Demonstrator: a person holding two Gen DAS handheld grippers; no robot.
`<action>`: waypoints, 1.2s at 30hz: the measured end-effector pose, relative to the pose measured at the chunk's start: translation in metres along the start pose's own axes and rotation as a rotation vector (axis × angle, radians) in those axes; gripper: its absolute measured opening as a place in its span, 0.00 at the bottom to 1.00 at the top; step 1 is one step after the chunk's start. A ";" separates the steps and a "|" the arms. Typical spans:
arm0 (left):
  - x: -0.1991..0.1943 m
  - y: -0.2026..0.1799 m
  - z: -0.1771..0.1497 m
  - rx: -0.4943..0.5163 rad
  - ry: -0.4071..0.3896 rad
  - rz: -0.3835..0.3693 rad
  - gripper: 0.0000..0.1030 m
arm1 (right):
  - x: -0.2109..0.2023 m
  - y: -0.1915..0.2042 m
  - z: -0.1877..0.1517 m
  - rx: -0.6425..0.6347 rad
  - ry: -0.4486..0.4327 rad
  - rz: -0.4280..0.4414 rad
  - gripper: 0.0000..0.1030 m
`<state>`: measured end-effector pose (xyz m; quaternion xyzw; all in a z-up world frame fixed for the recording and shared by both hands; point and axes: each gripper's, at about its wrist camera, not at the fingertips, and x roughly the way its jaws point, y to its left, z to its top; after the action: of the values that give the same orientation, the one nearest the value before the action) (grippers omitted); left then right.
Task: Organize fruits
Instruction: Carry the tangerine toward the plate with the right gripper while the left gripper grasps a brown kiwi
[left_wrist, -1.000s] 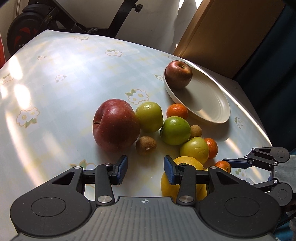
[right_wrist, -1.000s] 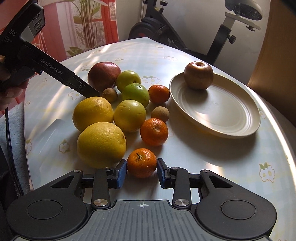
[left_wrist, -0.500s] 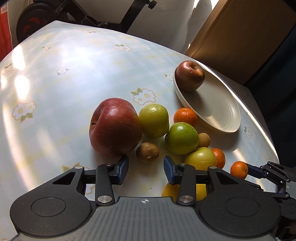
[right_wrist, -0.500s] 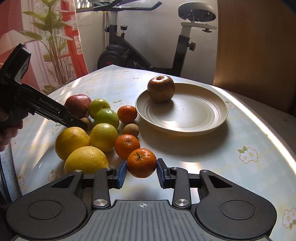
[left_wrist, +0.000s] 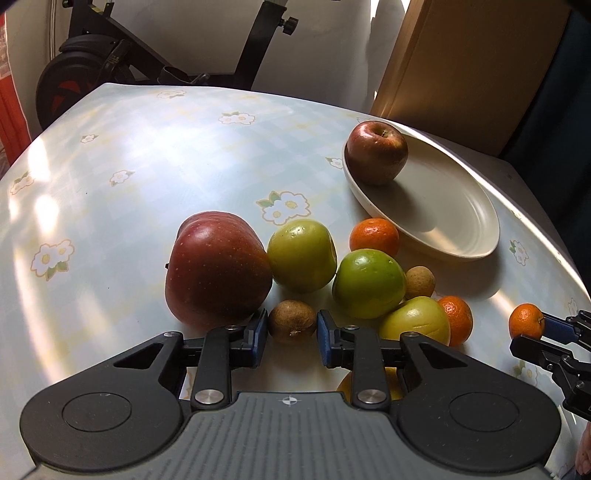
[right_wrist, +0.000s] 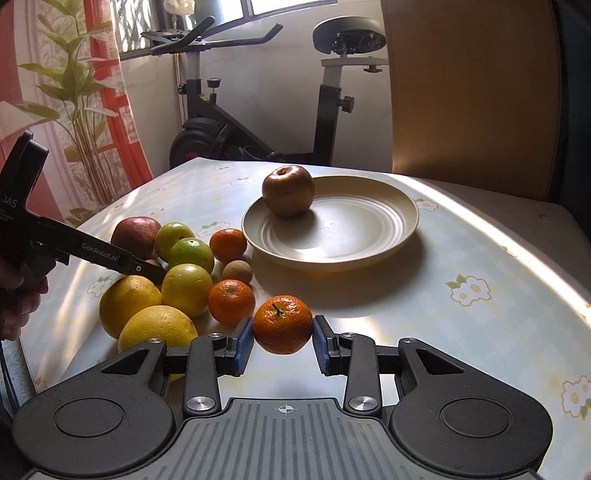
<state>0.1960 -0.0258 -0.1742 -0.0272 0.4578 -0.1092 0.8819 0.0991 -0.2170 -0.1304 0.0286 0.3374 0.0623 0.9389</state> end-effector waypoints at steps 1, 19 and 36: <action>0.000 -0.001 0.000 0.005 0.000 0.000 0.29 | 0.000 0.000 0.000 0.003 -0.002 -0.001 0.31; -0.031 -0.013 -0.001 0.104 -0.089 0.017 0.29 | 0.000 -0.003 -0.001 0.031 -0.022 -0.023 0.31; -0.023 -0.052 0.083 0.165 -0.121 -0.105 0.29 | 0.027 -0.040 0.058 -0.010 -0.070 -0.052 0.31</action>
<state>0.2417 -0.0759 -0.1001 0.0151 0.3913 -0.1906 0.9002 0.1601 -0.2533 -0.1066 0.0172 0.3048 0.0384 0.9515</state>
